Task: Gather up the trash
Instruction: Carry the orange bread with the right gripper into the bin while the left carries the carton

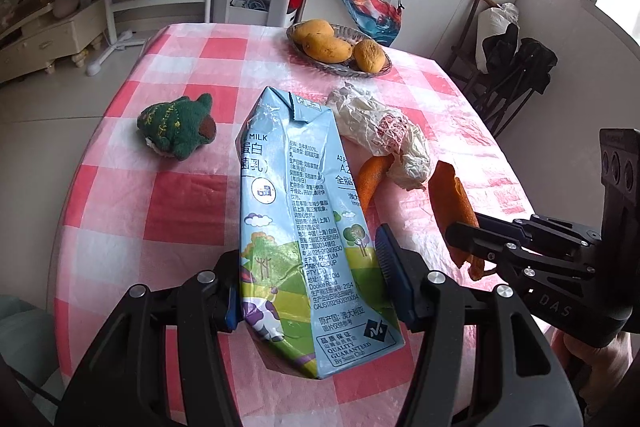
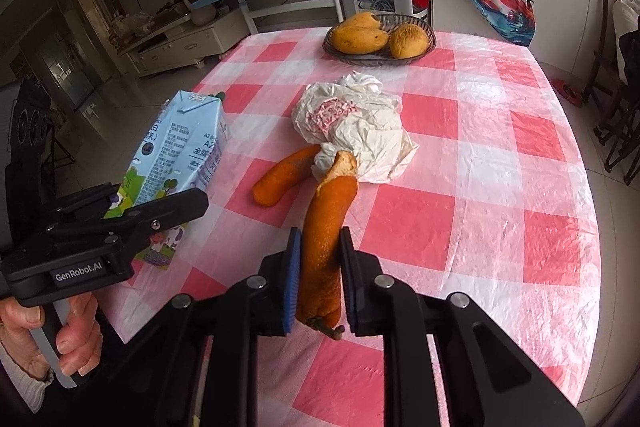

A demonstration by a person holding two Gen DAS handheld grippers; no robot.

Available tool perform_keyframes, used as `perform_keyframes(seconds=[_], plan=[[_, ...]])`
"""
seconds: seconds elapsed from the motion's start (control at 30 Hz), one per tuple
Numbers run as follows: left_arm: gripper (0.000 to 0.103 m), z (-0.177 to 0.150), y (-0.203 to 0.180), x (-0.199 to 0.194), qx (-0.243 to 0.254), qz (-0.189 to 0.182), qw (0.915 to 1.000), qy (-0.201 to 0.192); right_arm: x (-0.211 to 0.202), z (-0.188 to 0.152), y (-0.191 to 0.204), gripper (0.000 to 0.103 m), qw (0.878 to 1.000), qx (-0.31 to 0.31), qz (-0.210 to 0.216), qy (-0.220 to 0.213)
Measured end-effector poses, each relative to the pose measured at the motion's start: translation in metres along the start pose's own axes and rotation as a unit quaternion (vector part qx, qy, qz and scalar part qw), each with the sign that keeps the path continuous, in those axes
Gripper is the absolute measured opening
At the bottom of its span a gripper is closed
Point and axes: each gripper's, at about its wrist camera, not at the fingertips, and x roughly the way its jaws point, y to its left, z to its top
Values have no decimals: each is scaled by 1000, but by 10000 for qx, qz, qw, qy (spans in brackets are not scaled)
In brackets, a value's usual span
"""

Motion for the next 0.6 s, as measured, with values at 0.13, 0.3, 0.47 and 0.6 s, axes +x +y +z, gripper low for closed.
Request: perform_keyframes(seconds=[0.13,0.3,0.47,0.6], plan=[[54,-2,-1,-11,31,-21,9999,-126,-8,0,3,19,9999,42,89,-104],[54,-9,1,-26,64,-30,9996,-268,-22,-3,9,19,9993,79,223,-287],[54,-18,0,-45,127,-2,9990,-435,-35,-24,23,19,9984,124,418,-365],[54,-35,2,-59,75,-5,9989,-454,-46,-52,39,19,9978,112,559,-325]])
